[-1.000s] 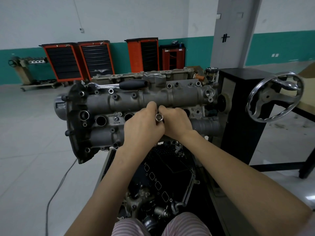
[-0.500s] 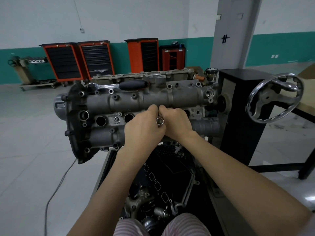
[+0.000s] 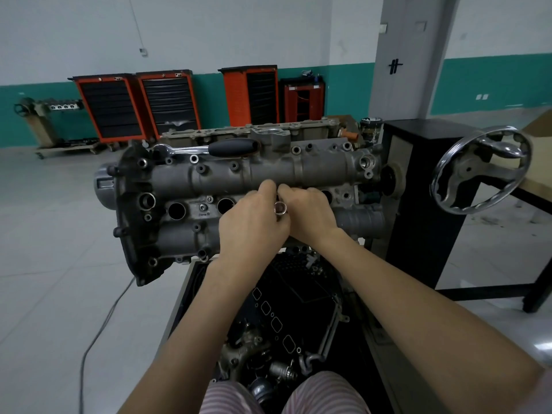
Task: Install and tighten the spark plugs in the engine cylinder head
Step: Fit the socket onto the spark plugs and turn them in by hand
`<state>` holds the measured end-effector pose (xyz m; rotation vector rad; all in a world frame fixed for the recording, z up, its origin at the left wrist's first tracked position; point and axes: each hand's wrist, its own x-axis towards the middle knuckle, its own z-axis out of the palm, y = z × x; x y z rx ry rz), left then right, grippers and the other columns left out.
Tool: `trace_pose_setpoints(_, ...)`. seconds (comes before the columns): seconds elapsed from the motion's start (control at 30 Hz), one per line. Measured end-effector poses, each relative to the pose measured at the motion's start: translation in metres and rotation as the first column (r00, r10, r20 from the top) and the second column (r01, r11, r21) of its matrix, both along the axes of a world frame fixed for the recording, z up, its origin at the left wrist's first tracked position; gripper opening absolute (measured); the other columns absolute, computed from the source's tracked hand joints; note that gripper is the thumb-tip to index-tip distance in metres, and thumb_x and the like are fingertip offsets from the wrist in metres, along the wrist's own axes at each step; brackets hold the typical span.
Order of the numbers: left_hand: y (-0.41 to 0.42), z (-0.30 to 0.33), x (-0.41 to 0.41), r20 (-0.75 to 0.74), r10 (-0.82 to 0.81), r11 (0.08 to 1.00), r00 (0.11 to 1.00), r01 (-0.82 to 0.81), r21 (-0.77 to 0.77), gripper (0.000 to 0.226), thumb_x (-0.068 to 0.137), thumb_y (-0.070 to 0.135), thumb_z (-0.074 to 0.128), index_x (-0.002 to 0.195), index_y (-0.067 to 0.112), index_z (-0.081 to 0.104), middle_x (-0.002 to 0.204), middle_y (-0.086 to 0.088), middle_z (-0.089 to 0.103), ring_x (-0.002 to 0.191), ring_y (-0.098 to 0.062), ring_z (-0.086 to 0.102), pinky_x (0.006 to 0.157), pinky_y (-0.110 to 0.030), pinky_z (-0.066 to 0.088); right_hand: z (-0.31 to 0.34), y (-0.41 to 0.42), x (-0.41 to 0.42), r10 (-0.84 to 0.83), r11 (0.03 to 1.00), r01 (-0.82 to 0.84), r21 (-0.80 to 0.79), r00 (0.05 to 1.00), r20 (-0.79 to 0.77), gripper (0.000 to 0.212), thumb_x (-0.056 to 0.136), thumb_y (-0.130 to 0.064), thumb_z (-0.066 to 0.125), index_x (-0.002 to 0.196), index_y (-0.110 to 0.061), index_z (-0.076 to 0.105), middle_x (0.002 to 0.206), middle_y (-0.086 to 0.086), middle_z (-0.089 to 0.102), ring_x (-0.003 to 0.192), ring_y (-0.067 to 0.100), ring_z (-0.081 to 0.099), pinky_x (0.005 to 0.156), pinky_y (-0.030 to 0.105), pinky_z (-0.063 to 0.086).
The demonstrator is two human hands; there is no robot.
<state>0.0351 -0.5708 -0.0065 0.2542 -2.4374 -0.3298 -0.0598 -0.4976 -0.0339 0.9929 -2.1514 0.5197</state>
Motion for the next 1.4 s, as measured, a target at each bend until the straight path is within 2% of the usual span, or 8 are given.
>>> trace_pose_setpoints(0.13,0.001,0.004,0.0,0.103,-0.009,0.999,0.995,0.005,0.039,0.024,0.087,0.036,0.051,0.082,0.018,0.035,0.068,0.008,0.04,0.066,-0.017,0.038,0.045,-0.025,0.018,0.002,0.001,-0.005,-0.047,0.995,0.044,0.094,0.998,0.032,0.014,0.075,-0.016,0.052,0.076,-0.002,0.053,0.066,0.016,0.064,0.059,0.035,0.06,0.056,0.031,0.028)
trace_pose_setpoints(0.37,0.008,-0.002,0.003,-0.003,0.12,0.993,0.993,-0.12,0.016,0.043,0.089,0.037,0.044,0.053,0.017,0.034,0.051,0.005,0.035,0.054,-0.019,0.036,0.044,-0.025,0.015,-0.001,0.003,0.001,0.03,0.997,-0.039,-0.07,0.992,-0.123,0.012,0.056,-0.006,0.057,0.047,-0.005,0.048,0.036,0.011,0.05,0.028,0.025,0.046,0.042,0.022,0.036)
trace_pose_setpoints(0.57,0.003,-0.003,0.002,0.002,0.029,0.999,1.0,-0.029,0.04,0.024,0.087,0.037,0.048,0.084,0.017,0.036,0.077,0.006,0.041,0.068,-0.017,0.037,0.045,-0.025,0.016,0.0,0.001,-0.009,-0.091,0.982,0.082,0.169,0.995,0.048,0.018,0.084,-0.021,0.049,0.088,-0.004,0.051,0.08,0.013,0.066,0.074,0.033,0.061,0.062,0.032,0.027)
trace_pose_setpoints(0.77,0.006,-0.002,0.002,0.011,0.132,0.99,0.991,-0.133,0.044,0.047,0.09,0.05,0.042,0.056,0.019,0.036,0.053,0.005,0.037,0.061,-0.021,0.042,0.045,-0.023,0.016,0.0,0.004,0.003,0.042,0.998,-0.048,-0.051,0.993,-0.107,0.022,0.068,-0.011,0.045,0.046,-0.007,0.048,0.035,0.008,0.048,0.027,0.022,0.045,0.043,0.02,0.036)
trace_pose_setpoints(1.0,-0.001,-0.006,0.005,-0.069,0.008,1.0,0.998,-0.008,0.008,0.018,0.084,0.029,0.051,0.08,0.023,0.034,0.069,0.008,0.035,0.066,-0.016,0.038,0.045,-0.025,0.015,0.001,0.002,-0.003,-0.025,0.997,0.022,0.077,0.999,0.042,0.032,0.077,-0.025,0.035,0.076,0.0,0.055,0.065,0.019,0.063,0.058,0.035,0.059,0.056,0.034,0.032)
trace_pose_setpoints(1.17,-0.003,-0.01,0.0,0.083,0.015,0.998,0.996,-0.02,0.062,0.038,0.083,0.056,0.05,0.077,0.02,0.041,0.072,0.008,0.047,0.069,-0.018,0.048,0.05,-0.027,0.024,0.0,0.006,0.002,0.047,0.999,-0.047,-0.004,0.999,-0.017,0.017,0.062,-0.01,0.064,0.052,-0.004,0.052,0.043,0.012,0.055,0.037,0.028,0.051,0.046,0.026,0.037)
trace_pose_setpoints(1.27,0.003,-0.011,0.0,-0.029,0.105,0.991,0.994,-0.102,0.082,0.05,0.089,0.057,0.04,0.056,0.019,0.04,0.054,0.005,0.044,0.059,-0.02,0.048,0.046,-0.024,0.019,0.004,0.005,0.006,-0.019,0.999,0.016,-0.052,0.997,-0.072,0.022,0.064,-0.015,0.051,0.044,-0.008,0.051,0.035,0.007,0.05,0.028,0.024,0.046,0.042,0.019,0.036)
trace_pose_setpoints(1.4,0.001,-0.012,0.001,-0.08,0.119,0.993,0.99,-0.119,-0.002,0.032,0.089,0.043,0.042,0.068,0.019,0.045,0.064,0.005,0.044,0.063,-0.02,0.047,0.045,-0.024,0.016,0.001,0.0,0.002,-0.006,1.0,0.006,-0.012,1.0,-0.002,0.034,0.071,-0.024,0.027,0.058,-0.003,0.051,0.047,0.014,0.056,0.039,0.031,0.052,0.046,0.028,0.031)
